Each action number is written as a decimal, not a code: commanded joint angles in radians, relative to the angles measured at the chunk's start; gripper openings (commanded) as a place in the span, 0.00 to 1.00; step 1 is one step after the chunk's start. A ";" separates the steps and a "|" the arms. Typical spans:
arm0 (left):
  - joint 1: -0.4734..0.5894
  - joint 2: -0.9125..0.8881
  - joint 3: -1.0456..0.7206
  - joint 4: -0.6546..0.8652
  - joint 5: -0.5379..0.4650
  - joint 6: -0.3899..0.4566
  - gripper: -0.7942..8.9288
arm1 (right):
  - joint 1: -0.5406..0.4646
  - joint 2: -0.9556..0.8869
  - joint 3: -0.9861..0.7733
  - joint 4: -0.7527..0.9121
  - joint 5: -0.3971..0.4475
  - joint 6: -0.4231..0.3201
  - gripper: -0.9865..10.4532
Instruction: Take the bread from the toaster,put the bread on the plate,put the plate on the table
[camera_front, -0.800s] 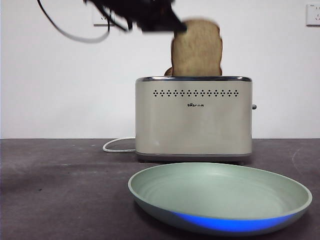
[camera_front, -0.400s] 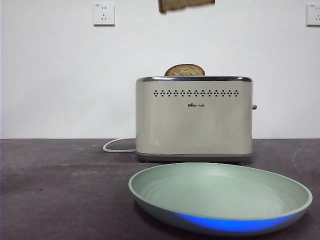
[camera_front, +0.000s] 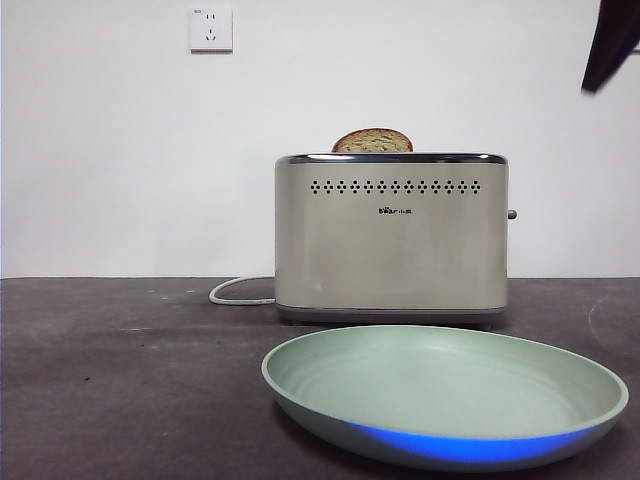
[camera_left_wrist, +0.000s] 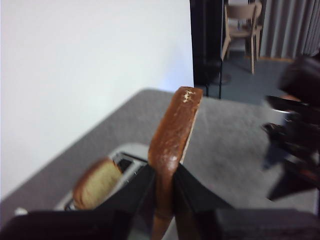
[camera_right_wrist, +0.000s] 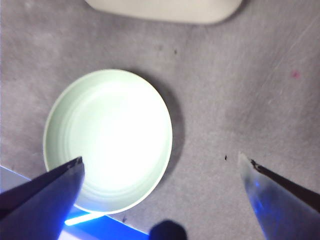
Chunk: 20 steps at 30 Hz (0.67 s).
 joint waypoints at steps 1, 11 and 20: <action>-0.005 -0.032 0.000 -0.049 0.003 0.014 0.08 | 0.002 0.065 0.003 0.006 0.000 0.006 0.58; -0.023 -0.129 -0.002 -0.317 -0.027 0.041 0.08 | 0.019 0.296 0.003 0.082 -0.002 0.006 0.53; -0.057 -0.235 -0.092 -0.441 -0.018 0.047 0.08 | 0.109 0.459 0.003 0.146 -0.002 0.007 0.52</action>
